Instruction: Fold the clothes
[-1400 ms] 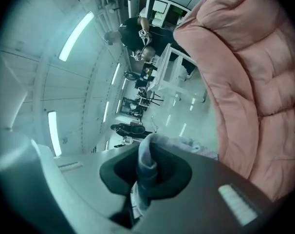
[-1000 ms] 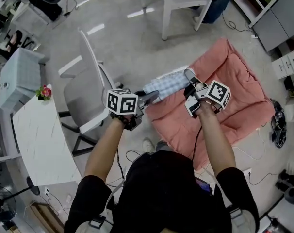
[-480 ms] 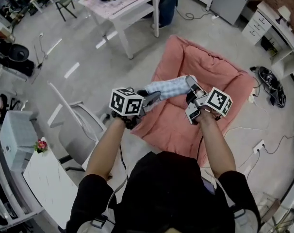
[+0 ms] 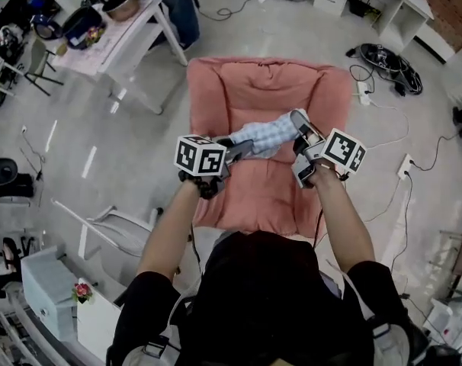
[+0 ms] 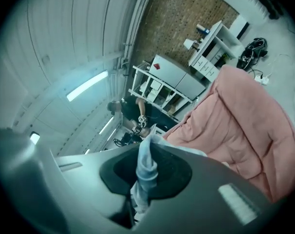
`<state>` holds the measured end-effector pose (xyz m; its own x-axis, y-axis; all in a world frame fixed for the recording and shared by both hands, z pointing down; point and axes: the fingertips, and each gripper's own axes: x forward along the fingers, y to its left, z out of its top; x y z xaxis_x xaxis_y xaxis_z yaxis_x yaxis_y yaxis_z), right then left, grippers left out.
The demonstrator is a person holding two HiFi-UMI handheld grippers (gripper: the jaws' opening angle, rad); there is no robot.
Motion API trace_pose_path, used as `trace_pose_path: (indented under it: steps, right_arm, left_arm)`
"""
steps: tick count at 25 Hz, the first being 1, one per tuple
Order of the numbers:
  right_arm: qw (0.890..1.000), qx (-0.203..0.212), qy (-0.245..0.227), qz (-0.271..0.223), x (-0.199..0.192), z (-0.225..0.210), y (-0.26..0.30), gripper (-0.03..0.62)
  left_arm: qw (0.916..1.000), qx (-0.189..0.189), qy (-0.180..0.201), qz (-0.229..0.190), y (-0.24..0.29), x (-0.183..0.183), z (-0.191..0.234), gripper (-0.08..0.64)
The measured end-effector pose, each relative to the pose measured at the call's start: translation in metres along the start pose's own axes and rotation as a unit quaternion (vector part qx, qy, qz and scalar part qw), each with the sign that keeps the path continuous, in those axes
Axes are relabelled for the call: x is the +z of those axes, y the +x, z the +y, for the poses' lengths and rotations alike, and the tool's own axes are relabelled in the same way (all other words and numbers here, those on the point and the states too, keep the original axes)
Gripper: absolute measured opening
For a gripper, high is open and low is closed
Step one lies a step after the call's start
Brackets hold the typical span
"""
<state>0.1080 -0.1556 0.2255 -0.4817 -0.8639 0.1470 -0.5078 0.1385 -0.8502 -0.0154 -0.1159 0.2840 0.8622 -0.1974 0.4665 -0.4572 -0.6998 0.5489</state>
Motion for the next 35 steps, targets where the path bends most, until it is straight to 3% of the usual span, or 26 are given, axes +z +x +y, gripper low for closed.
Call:
trace_pose_path:
  steps: [4,11,22,28,32,35]
  right_arm:
    - [0.998,-0.049,0.017,-0.039,0.013,-0.03,-0.02,0.018]
    - [0.987,-0.107,0.072,-0.099,0.008,-0.078,-0.046,0.02]
    - [0.979,-0.138,0.046,-0.146,0.025,-0.097,-0.047,0.02]
    - [0.974,-0.167,0.05,-0.144,-0.026,-0.118,-0.049,0.02]
    - [0.969,-0.196,0.055,-0.139,-0.076,-0.156,-0.059,0.02]
    - [0.962,-0.221,0.076,-0.143,-0.111,-0.183,-0.073,0.02]
  left_arm:
    - [0.9977,-0.036,0.028,0.05,0.032,0.005,-0.002,0.043]
    - [0.9845,-0.077,0.087,0.131,0.073,-0.003,0.006,0.043]
    - [0.9626,-0.104,0.178,0.176,0.113,0.005,0.016,0.044]
    - [0.9634,-0.121,0.149,0.188,0.114,-0.042,0.041,0.043]
    - [0.9581,-0.101,0.161,0.214,0.125,-0.097,0.057,0.043]
    - [0.9578,-0.082,0.149,0.231,0.131,-0.137,0.063,0.043]
